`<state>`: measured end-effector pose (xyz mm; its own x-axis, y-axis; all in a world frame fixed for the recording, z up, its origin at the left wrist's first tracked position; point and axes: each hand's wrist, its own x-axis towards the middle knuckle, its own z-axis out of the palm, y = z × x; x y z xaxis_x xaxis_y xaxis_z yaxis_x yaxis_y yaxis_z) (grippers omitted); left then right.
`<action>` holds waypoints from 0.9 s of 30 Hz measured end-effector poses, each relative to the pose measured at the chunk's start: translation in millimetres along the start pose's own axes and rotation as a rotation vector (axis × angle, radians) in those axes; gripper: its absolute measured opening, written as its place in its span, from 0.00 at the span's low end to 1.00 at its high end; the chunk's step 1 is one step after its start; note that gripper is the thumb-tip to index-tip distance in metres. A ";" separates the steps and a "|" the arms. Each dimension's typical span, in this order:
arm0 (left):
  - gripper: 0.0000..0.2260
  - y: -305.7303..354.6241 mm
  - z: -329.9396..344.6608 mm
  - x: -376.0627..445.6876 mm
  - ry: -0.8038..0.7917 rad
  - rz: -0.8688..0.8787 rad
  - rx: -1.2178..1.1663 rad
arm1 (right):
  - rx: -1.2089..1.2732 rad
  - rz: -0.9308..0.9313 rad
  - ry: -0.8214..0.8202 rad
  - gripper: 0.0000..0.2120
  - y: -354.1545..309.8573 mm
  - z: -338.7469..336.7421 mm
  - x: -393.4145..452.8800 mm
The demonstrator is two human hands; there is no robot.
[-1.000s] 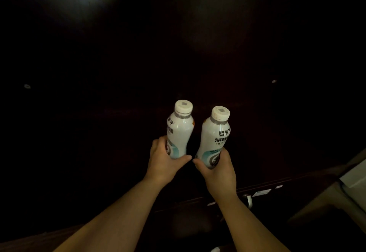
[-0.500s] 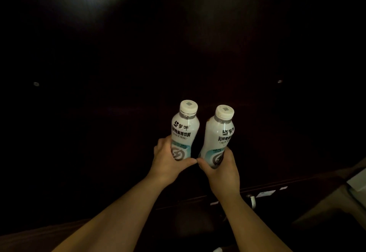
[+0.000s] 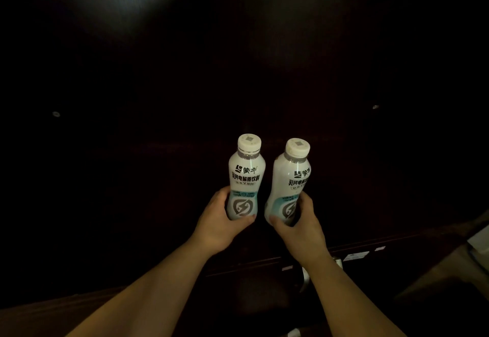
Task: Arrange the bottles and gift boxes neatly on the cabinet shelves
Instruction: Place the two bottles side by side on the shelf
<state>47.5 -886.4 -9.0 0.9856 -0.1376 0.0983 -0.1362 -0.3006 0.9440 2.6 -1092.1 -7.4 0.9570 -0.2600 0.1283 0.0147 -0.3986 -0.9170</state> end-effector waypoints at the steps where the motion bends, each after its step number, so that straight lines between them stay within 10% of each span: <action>1: 0.35 0.5 0.3 -0.6 0.003 0.002 0.004 | -0.002 0.005 0.005 0.40 -0.3 0.4 0.3; 27: 0.37 3.3 -4.9 -13.3 -0.037 -0.013 0.063 | -0.032 -0.045 -0.049 0.33 -1.6 0.5 0.7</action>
<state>34.4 -881.0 -5.7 0.9831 -0.1676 0.0739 -0.1310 -0.3615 0.9231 3.3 -1091.3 -6.0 0.9687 -0.1981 0.1495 0.0494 -0.4366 -0.8983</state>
